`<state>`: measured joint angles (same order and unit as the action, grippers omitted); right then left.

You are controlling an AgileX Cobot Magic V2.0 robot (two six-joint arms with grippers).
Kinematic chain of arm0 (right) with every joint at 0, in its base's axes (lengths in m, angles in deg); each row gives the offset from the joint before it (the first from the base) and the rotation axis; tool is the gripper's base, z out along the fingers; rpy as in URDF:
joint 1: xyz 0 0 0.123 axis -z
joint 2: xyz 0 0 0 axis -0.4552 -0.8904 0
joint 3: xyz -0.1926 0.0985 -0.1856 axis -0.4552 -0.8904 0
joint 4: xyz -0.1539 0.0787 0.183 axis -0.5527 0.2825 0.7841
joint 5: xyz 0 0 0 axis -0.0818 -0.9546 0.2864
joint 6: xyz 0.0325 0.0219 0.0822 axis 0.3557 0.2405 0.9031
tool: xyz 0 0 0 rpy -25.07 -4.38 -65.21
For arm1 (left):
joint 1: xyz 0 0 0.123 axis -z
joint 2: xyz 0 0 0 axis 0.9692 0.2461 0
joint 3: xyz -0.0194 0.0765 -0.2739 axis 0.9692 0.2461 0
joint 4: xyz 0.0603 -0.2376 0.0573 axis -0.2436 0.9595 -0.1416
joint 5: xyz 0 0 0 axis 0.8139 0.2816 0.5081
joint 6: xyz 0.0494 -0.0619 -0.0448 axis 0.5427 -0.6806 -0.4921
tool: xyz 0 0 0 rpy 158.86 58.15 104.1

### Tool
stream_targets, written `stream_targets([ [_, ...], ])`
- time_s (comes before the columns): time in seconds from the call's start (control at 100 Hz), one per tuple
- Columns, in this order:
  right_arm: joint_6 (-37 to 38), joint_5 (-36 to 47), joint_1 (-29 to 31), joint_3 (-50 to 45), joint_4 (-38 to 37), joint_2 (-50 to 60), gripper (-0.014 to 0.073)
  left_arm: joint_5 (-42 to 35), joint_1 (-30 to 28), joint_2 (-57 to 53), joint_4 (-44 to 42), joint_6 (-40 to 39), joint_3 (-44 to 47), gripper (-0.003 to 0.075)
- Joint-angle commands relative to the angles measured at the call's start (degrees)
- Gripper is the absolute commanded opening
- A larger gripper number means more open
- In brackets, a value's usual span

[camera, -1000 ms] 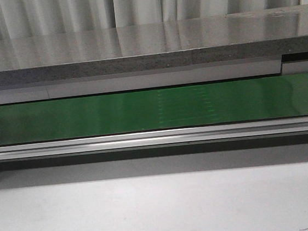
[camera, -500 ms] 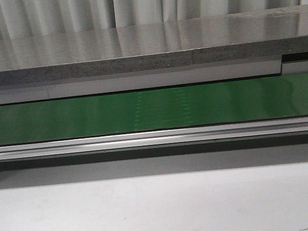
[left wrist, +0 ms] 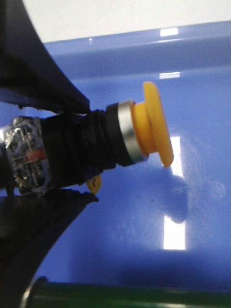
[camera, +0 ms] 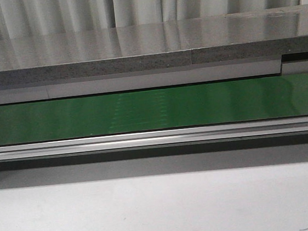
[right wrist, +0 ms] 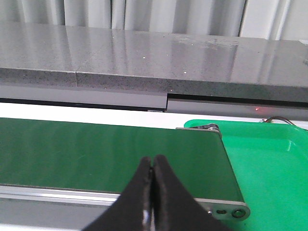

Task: Move button from right to left
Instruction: 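Lower the button into the blue tray and open the left gripper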

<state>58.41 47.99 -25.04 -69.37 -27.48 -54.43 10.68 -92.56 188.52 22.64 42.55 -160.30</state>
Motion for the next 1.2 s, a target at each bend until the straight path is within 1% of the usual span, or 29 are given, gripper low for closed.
stream_targets([
  [0.0, -0.40, 4.61, 0.05, 1.52, 0.00, -0.66, -0.0067, -3.31, -0.09, -0.49, -0.50, -0.04, -1.58, 0.0249],
  [0.23, -0.40, 4.61, 0.05, 1.52, 0.00, -0.66, -0.0067, -4.45, -0.09, 4.82, -0.50, -0.04, -1.58, 0.0250],
  [0.42, -0.40, 4.61, 0.05, 1.52, 0.00, -0.66, -0.0067, -4.33, -0.09, 5.33, -0.75, -0.04, -1.69, 0.0260],
  [0.52, -0.40, 4.61, 0.05, 1.52, 0.00, -0.66, -0.0067, -4.33, -0.09, 5.33, -0.73, -0.04, -1.69, 0.0324],
  [0.64, -0.40, 4.61, 0.05, 1.52, 0.00, -0.66, -0.0067, -4.24, -0.09, 5.33, -0.73, -0.04, -1.69, 0.0452],
  [0.7, -0.40, 4.61, 0.05, 1.52, 0.00, -0.66, -0.0067, -4.24, -0.09, 5.23, -0.94, -0.04, -1.69, 0.0474],
  [0.89, -0.40, 4.61, 0.05, 1.52, 0.00, -0.66, -0.0067, -4.11, -0.09, 4.62, -1.96, -0.04, -2.00, 0.0473],
  [1.01, -0.40, 4.61, 0.05, 1.52, 0.00, -0.66, -0.0067, -2.22, -0.09, 3.33, -1.74, -0.04, -4.59, 0.0473],
  [1.08, -0.40, 4.61, 0.05, 1.52, 0.00, -0.66, -0.0067, -0.87, -0.09, 2.24, 0.03, -0.17, -6.65, 0.0468],
  [1.15, -0.40, 4.61, 0.05, 1.52, 0.00, -0.66, -0.0067, 0.22, 0.01, 0.85, 3.06, -0.17, -8.76, 0.0410],
  [1.19, -0.40, 4.61, 0.05, 1.52, 0.00, -0.66, -0.0067, 0.82, 0.01, 0.04, 4.56, -0.17, -9.99, 0.0346],
])
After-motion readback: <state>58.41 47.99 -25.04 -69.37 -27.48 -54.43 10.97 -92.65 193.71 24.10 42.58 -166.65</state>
